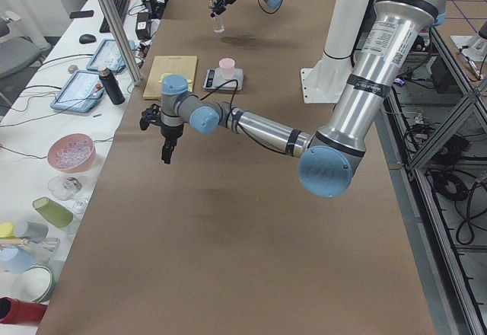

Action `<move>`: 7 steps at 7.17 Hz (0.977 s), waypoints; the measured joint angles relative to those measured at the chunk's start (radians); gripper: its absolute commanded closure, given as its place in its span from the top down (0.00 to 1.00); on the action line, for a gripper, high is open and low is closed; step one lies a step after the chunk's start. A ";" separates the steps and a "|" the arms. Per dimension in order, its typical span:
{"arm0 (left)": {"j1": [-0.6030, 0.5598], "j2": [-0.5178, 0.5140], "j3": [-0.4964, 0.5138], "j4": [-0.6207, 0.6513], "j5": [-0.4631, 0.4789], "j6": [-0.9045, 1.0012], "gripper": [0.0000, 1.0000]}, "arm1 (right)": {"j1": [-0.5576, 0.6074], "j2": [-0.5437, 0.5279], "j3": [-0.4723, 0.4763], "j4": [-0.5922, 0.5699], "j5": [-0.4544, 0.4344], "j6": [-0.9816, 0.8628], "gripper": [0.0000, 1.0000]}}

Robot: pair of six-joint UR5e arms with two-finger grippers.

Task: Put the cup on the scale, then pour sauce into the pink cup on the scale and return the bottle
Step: 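Lower the sauce bottle to its original spot with the right gripper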

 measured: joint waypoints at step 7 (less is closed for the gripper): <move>0.000 -0.003 0.006 0.001 0.000 0.001 0.99 | -0.006 -0.001 -0.063 0.063 -0.032 0.001 0.00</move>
